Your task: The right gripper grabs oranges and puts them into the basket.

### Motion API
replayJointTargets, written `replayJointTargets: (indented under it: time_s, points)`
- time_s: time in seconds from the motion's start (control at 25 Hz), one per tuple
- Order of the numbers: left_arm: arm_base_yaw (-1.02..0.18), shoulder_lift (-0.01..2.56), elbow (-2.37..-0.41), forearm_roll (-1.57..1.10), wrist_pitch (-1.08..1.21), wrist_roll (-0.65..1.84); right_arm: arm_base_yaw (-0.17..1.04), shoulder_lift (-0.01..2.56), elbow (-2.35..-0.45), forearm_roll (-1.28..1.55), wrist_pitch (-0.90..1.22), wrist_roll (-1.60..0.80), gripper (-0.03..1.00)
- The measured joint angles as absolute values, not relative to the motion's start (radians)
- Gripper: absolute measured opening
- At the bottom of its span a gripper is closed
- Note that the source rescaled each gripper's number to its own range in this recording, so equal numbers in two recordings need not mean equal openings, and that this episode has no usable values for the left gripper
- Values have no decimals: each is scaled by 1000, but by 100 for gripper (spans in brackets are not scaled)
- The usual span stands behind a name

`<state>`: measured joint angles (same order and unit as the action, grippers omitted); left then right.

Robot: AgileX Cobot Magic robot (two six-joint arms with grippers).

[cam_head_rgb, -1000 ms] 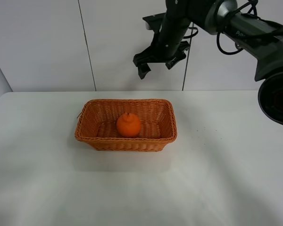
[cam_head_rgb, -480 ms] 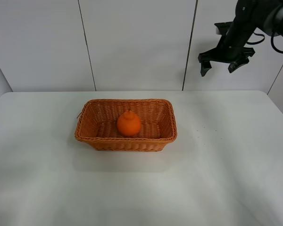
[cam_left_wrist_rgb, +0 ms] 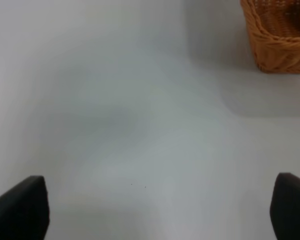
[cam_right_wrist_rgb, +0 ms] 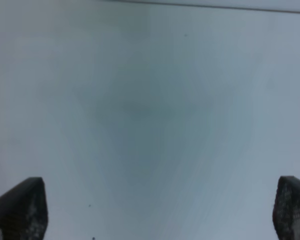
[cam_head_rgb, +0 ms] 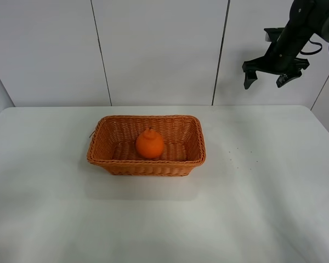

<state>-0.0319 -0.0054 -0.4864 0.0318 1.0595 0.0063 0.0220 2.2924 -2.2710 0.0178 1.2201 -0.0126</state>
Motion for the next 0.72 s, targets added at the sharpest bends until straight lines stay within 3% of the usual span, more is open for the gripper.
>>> replayJointTargets:
  time_s: [0.28,0.68,0.72]
  points:
    - [-32,-5,-486,32,1060,6,22,2135,-2063,21,1217,-13,100]
    - [-32,-5,-486,32,1060,6,22,1603,-1329,21,1216,-15,100]
    - [-32,-5,-486,32,1060,6,22,1603,-1329,21,1216,-15,100]
